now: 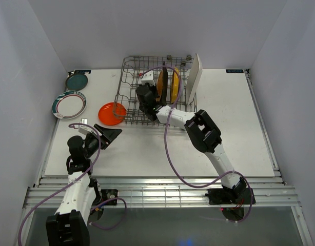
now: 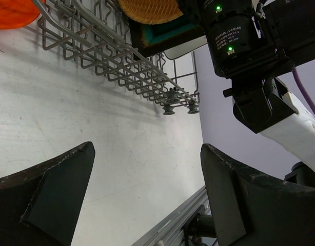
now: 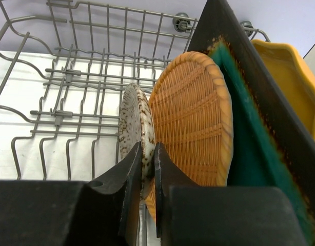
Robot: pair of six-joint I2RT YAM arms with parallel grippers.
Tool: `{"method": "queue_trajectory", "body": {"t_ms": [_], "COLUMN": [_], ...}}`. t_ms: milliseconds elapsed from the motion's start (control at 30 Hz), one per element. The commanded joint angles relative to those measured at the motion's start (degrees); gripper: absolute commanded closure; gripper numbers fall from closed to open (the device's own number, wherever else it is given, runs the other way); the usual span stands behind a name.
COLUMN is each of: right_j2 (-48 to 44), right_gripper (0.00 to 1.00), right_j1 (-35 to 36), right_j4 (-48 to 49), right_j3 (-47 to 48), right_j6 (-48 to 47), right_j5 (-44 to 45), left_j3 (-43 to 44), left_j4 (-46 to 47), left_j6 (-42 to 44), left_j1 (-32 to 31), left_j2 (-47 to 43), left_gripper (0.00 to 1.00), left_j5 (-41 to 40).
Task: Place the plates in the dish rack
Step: Insert the plate into the dish rack.
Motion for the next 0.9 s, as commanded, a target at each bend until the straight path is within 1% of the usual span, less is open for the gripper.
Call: {"method": "queue_trajectory", "body": {"t_ms": [0,133,267,333,400,467,567,833,867], "right_j2": [2.76,4.17,4.0,3.82,2.68,0.5,-1.1,-0.84,-0.92], "right_gripper": [0.92,0.92,0.92,0.92,0.92,0.92,0.85,0.77,0.71], "right_j1": [0.66,0.66,0.66,0.66,0.66,0.75,0.75,0.75,0.75], "right_j4": [-7.21,-9.59,-10.29,-12.74,-14.41,-14.51,-14.33,-16.44,-16.88], "right_j3": [-2.04,0.6,0.17,0.08,-0.88,-4.22,-6.95,-6.34,-6.34], "right_j6": [4.79,5.23,5.76,7.59,9.53,11.72,13.57,14.37,14.37], "right_j5": [-4.01,-4.63,-6.64,-7.26,-9.02,-11.2,-12.62,-13.24,-13.59], "left_j3": [-0.71,-0.62,-0.62,-0.62,-0.62,-0.62,-0.62,-0.62,-0.62], "left_j4": [1.51,1.68,1.6,1.68,1.68,1.77,1.69,1.68,1.68], "left_j6": [0.05,0.05,0.05,-0.04,-0.04,-0.04,-0.13,-0.13,-0.13], "left_j1": [0.1,0.1,0.1,0.1,0.1,0.1,0.1,0.1,0.1], "left_j2": [-0.28,-0.37,-0.37,-0.46,-0.54,-0.55,-0.63,-0.63,-0.63], "left_gripper": [0.06,0.06,0.06,0.06,0.06,0.06,0.06,0.06,0.06], "left_j5": [1.06,0.97,1.24,1.24,1.41,1.32,1.41,1.41,1.5]}}
